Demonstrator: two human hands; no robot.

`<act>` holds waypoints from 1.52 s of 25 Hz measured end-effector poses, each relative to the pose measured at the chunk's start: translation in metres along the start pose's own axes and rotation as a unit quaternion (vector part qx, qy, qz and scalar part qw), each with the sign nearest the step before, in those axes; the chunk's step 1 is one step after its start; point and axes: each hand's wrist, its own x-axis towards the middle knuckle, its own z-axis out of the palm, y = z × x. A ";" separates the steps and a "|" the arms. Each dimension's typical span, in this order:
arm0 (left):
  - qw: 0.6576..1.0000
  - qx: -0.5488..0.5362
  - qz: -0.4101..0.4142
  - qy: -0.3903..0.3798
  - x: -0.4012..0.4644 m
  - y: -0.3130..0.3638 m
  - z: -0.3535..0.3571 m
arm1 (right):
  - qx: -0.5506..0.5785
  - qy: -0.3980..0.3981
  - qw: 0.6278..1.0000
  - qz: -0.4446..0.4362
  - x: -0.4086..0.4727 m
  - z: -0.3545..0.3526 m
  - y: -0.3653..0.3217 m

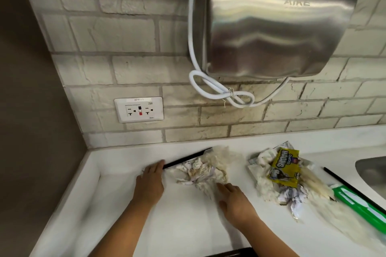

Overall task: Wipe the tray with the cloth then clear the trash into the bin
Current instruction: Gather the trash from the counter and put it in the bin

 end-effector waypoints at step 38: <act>0.951 -0.292 -0.102 0.012 -0.102 0.018 -0.018 | 0.268 0.153 0.940 0.143 -0.037 -0.019 0.000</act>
